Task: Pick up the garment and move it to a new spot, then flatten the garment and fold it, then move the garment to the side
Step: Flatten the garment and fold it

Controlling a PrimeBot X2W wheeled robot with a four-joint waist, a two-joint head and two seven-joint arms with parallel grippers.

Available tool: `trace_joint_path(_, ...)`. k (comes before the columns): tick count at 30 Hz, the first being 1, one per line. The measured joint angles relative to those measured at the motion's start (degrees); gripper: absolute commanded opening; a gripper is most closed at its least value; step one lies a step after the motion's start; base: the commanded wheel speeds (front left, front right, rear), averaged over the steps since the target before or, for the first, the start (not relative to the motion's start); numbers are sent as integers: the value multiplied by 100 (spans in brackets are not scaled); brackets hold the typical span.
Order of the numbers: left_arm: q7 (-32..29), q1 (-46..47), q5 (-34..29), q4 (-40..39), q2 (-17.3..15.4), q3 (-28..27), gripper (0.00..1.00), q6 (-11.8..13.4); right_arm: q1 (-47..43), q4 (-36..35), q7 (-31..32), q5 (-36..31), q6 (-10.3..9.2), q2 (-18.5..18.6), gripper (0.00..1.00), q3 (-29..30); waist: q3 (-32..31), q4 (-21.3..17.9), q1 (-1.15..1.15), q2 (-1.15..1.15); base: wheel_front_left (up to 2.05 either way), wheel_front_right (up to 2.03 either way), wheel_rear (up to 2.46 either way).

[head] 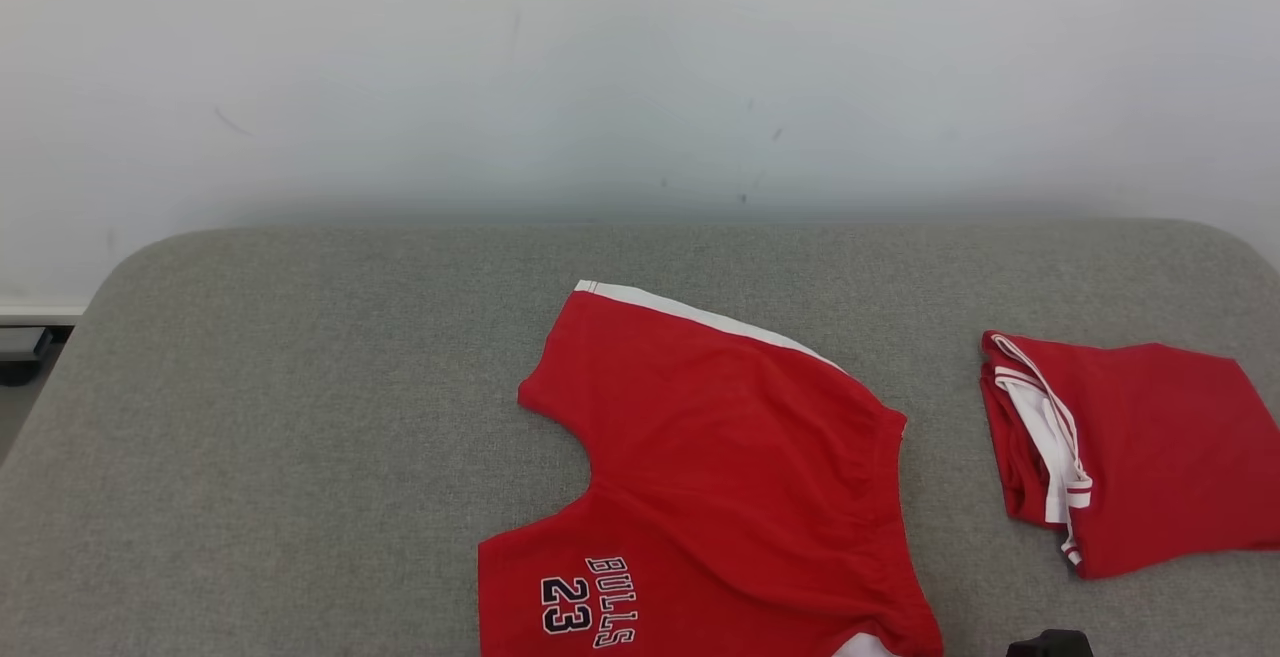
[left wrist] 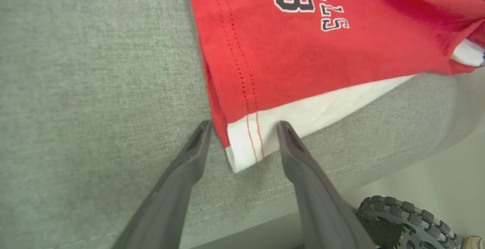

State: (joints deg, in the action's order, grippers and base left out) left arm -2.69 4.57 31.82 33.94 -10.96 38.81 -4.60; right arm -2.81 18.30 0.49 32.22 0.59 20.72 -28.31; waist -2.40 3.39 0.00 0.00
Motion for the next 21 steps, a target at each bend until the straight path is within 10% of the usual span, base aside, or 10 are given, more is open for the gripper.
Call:
trace_joint_path(1,18,29,-1,31,1,33,11,0,3,2,0,0,1,1,0,0,-2,-6,0,0,0,0,0)
trace_joint_path(3,46,39,0,62,-4,22,0,0,8,9,-11,0,1,4,0,4,-4,-16,0,0,0,0,0)
trace_joint_path(21,705,91,-179,-714,-726,-419,0,156,153,-332,-302,320,236,99,0,355,-18,60,0,1,0,0,0)
